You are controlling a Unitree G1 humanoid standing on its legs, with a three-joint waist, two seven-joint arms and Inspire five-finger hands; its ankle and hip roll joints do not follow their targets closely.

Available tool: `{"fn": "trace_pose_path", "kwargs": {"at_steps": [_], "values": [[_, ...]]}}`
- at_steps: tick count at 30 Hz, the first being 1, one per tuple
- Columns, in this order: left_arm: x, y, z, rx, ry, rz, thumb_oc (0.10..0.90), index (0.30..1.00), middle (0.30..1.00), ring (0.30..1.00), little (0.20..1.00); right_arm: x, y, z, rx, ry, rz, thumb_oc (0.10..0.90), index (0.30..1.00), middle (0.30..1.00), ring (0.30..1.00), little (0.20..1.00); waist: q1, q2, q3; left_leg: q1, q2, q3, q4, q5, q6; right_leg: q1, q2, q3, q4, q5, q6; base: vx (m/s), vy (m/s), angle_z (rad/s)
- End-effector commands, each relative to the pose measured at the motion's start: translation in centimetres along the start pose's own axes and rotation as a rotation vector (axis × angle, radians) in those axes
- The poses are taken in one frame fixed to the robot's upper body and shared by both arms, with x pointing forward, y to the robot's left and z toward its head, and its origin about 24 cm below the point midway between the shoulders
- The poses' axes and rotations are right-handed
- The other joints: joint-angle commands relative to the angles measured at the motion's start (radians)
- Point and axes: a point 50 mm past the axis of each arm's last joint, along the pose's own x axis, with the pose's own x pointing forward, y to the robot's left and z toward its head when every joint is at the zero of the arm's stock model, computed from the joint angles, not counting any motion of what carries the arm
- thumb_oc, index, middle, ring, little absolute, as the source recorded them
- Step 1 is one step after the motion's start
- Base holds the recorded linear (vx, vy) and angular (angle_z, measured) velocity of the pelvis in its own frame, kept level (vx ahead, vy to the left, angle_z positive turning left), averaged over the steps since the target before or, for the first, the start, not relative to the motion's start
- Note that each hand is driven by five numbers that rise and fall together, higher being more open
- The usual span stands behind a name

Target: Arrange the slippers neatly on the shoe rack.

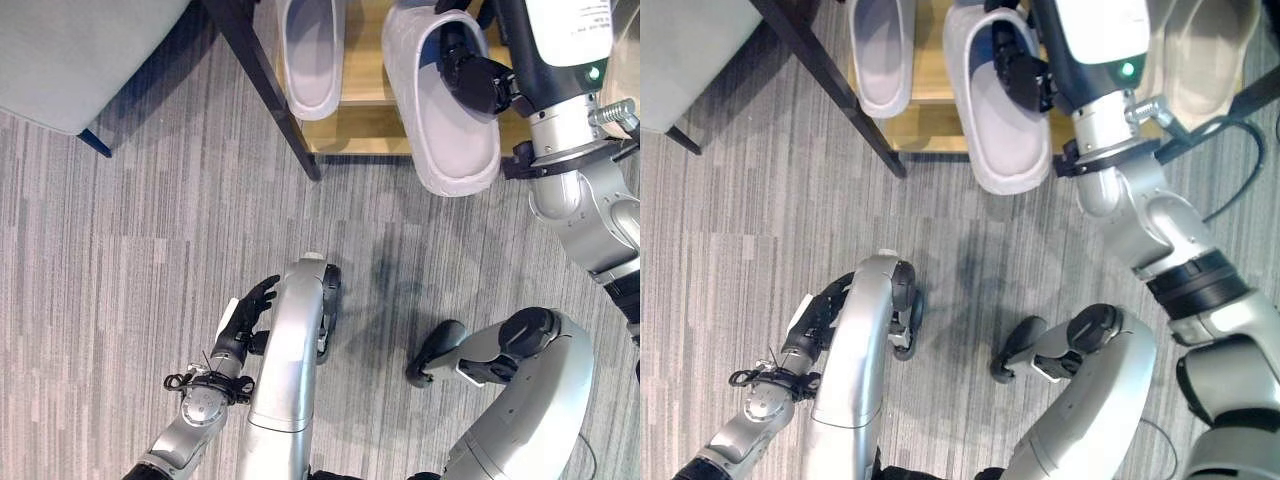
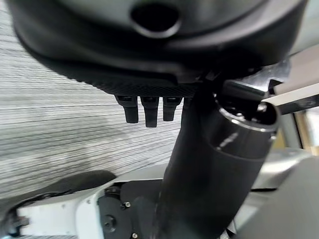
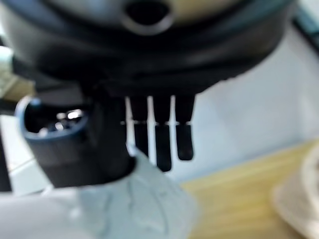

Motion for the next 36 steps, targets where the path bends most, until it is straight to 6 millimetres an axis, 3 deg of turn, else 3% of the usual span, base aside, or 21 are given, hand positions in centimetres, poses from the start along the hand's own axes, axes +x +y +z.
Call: {"fn": "trace_pose_path", "kwargs": {"at_steps": [1,7,18,32,33,36], "values": [[-0.6,0.0,-0.3,0.008,-0.005,0.041,0.800,0.900,0.900,0.900,0.900,4.1,-5.3,1.0,0.023,-0.058,-0.276,0.400,0.300,0.300,0.300,0.300,0.049,-0.009,-0.030,0.040,0.009,-0.053,-0.066,-0.086,-0.014,0.054,0.036,0.065,-0.012,-0.036,0.007,0.03,0.016,-0.15],[-1.4,0.2,-1.1,0.019,0.030,0.041,0.800,0.900,0.900,0.900,0.900,5.5,-3.7,-0.1,-0.109,0.003,-0.226,0.400,0.300,0.300,0.300,0.300,0.066,-0.004,-0.030,0.040,0.027,-0.062,0.024,-0.135,-0.027,0.054,0.027,0.086,0.078,-0.054,0.000,0.02,0.022,-0.06],[-1.6,0.3,-1.7,0.050,0.062,0.022,0.800,0.900,0.900,0.900,0.900,5.9,-0.2,-1.7,-0.143,0.139,-0.114,0.400,0.300,0.300,0.300,0.300,0.078,0.029,-0.030,0.040,0.043,-0.075,0.082,-0.160,-0.035,0.054,0.029,0.091,0.128,-0.070,0.009,0.00,0.015,-0.08],[-2.1,0.4,-1.6,0.038,0.053,-0.001,0.800,0.900,0.900,0.900,0.900,4.3,0.3,-4.6,-0.207,0.278,-0.124,0.400,0.300,0.300,0.300,0.300,0.121,0.019,-0.030,0.040,0.026,-0.065,0.066,-0.167,-0.034,0.054,0.005,0.112,0.121,-0.054,0.019,0.00,0.010,0.03],[-2.2,0.3,-1.6,0.039,0.054,-0.008,0.800,0.900,0.900,0.900,0.900,4.3,0.5,-4.8,-0.222,0.300,-0.125,0.800,0.900,0.900,0.900,0.900,0.132,0.022,-0.030,0.040,0.025,-0.064,0.066,-0.167,-0.035,0.054,0.000,0.108,0.122,-0.053,0.019,-0.02,0.011,0.05],[-2.2,0.1,-1.6,0.035,0.057,-0.015,0.800,0.900,0.900,0.900,0.900,4.3,0.9,-5.0,-0.227,0.329,-0.110,0.800,0.900,0.900,0.900,0.900,0.147,0.030,-0.030,0.040,0.023,-0.068,0.069,-0.171,-0.037,0.059,-0.005,0.106,0.120,-0.049,0.019,-0.02,0.025,0.11]]}}
